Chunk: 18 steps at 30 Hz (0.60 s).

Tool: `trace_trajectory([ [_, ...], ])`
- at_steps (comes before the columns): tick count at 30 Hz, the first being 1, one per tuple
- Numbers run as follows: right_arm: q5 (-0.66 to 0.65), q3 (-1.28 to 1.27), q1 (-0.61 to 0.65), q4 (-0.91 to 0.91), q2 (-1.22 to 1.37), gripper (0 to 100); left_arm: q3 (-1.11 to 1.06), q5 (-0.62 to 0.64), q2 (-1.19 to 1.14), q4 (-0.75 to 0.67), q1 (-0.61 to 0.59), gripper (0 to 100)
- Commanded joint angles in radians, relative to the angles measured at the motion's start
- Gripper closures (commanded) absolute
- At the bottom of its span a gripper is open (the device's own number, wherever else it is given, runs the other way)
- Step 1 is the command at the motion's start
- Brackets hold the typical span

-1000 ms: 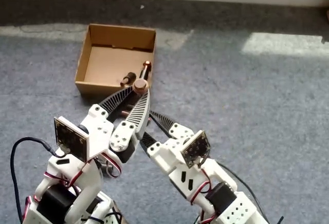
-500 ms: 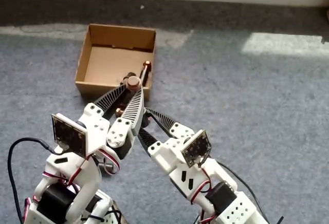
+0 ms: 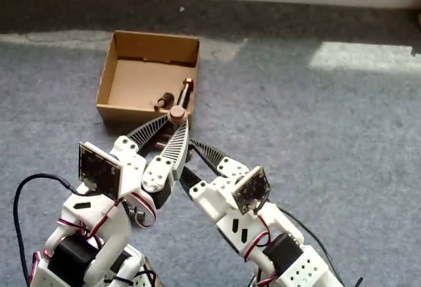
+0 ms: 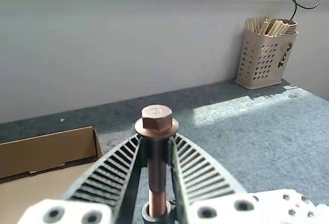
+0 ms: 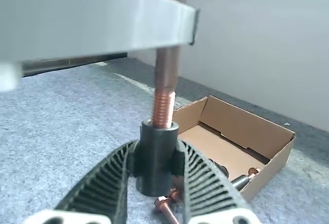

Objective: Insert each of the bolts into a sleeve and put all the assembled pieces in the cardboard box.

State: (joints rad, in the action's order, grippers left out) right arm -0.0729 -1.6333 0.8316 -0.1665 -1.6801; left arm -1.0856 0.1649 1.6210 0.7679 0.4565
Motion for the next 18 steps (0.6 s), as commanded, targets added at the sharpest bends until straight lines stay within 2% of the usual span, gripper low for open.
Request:
trace_trajectory([
  [1, -0.011, 0.016, -0.013, 0.027, -0.016, 99.5, 0.007, 0.005, 0.012, 0.009, 0.013, 99],
  [4, -0.011, 0.021, -0.013, 0.027, -0.016, 99.5, -0.018, -0.04, 0.012, 0.028, -0.028, 96],
  [9, -0.011, 0.015, -0.013, 0.027, -0.016, 99.5, -0.056, -0.023, 0.012, 0.055, -0.094, 78],
  [15, -0.005, 0.015, -0.015, 0.024, -0.016, 99.5, 0.028, -0.031, 0.012, 0.132, -0.102, 77],
  [18, -0.003, 0.015, -0.051, 0.019, -0.015, 99.5, 0.079, -0.117, 0.012, 0.18, -0.104, 77],
])
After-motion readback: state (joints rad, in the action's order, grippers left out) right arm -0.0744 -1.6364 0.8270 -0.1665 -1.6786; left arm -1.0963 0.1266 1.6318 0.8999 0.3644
